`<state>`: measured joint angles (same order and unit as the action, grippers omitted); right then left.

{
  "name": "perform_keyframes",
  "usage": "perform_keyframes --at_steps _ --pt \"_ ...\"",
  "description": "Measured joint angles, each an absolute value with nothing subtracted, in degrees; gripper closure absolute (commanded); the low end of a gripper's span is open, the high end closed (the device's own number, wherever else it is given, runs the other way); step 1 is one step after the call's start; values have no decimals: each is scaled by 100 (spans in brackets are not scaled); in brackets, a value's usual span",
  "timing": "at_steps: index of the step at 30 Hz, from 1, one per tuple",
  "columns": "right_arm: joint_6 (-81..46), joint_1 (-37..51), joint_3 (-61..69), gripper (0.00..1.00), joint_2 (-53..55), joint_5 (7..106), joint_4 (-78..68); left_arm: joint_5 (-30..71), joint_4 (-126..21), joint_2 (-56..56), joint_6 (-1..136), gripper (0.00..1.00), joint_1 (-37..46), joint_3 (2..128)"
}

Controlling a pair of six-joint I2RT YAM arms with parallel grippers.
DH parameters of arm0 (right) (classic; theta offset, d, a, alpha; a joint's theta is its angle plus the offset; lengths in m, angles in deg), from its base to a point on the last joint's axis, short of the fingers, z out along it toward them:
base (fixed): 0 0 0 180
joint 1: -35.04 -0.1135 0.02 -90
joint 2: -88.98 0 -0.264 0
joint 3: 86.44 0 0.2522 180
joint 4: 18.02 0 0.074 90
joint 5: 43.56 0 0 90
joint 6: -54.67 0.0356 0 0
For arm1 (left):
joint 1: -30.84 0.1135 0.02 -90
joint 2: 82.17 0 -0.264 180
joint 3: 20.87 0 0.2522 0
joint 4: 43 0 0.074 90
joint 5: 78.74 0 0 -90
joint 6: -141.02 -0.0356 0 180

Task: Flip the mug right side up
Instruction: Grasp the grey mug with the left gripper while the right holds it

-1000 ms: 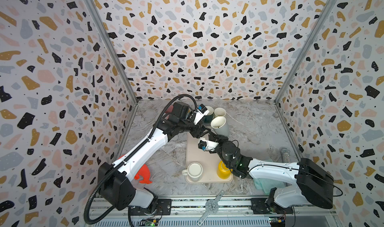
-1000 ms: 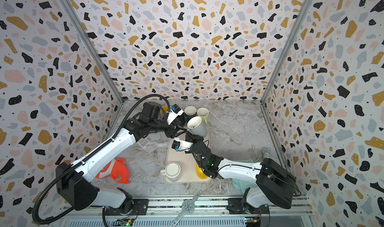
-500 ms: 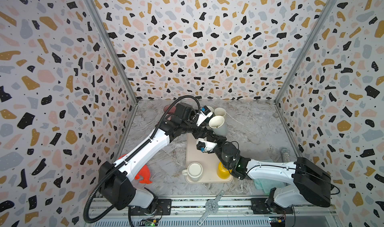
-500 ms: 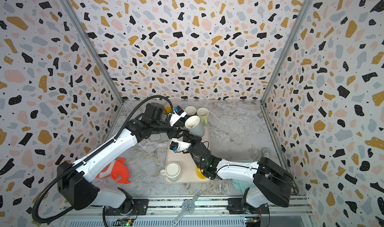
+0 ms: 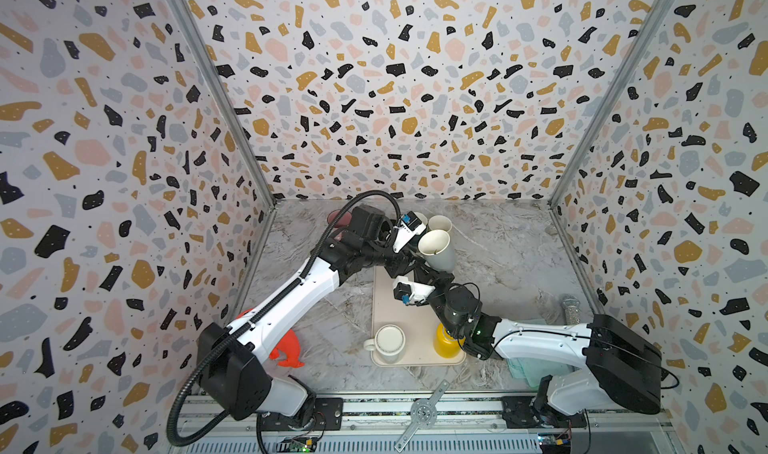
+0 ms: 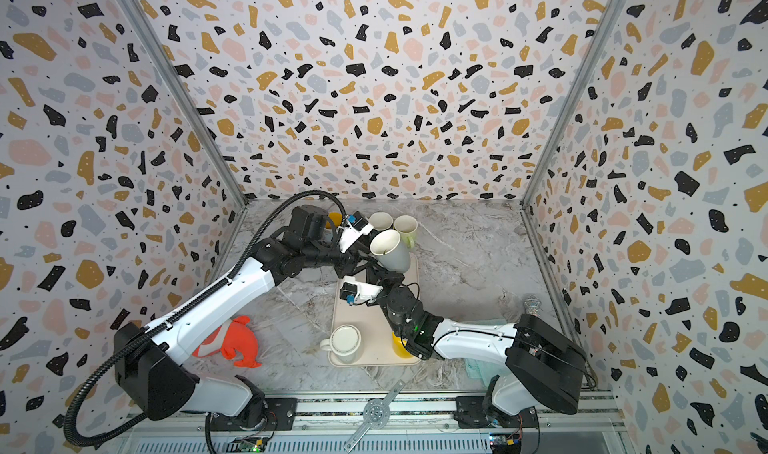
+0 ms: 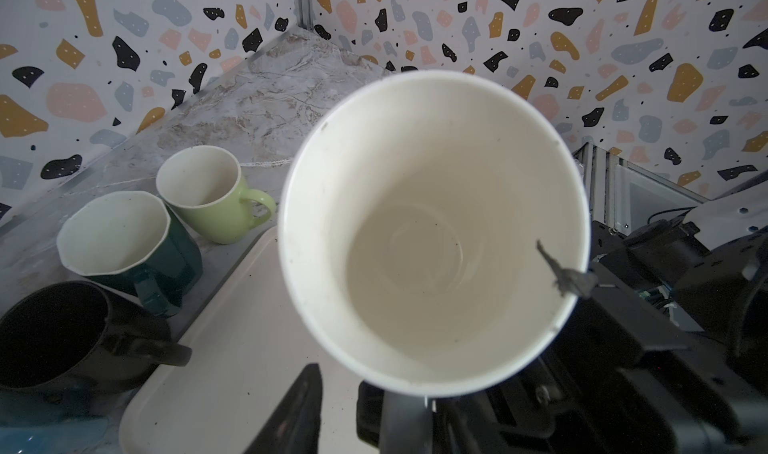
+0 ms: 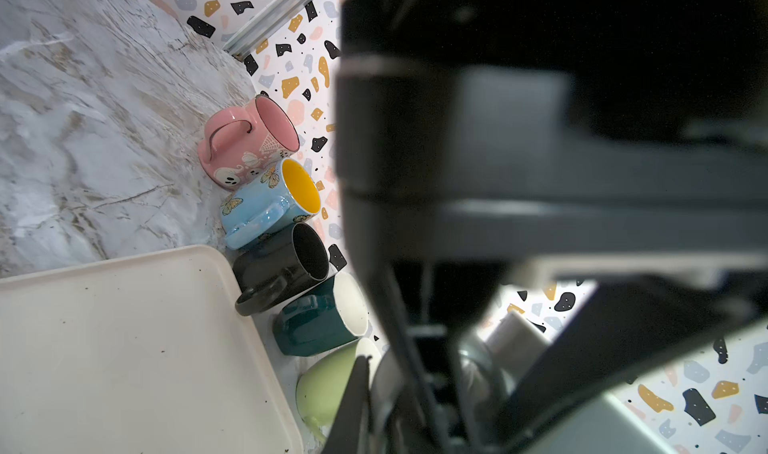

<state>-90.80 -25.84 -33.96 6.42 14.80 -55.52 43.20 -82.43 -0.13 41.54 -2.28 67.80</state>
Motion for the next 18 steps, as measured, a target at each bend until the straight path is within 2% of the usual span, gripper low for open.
perform_keyframes --at_steps 4,5,12,14,18 --pt "-9095 -2584 -3424 100 642 1539 -5618 4499 -8238 -15 4108 90 -232 6754" --pt "-9091 -2584 -3431 100 642 1547 -5629 4534 -8245 -15 4106 100 -232 6750" --pt "-9095 -2584 -3455 100 642 1554 -5699 4558 -8236 -30 4150 100 -232 6743" --pt "-9095 -2595 -3459 82 642 1552 -5701 4526 -8208 -58 4176 100 -232 6704" --pt "-9108 -2645 -3470 61 620 1445 -5661 4270 -8007 -85 4303 100 -280 6654"
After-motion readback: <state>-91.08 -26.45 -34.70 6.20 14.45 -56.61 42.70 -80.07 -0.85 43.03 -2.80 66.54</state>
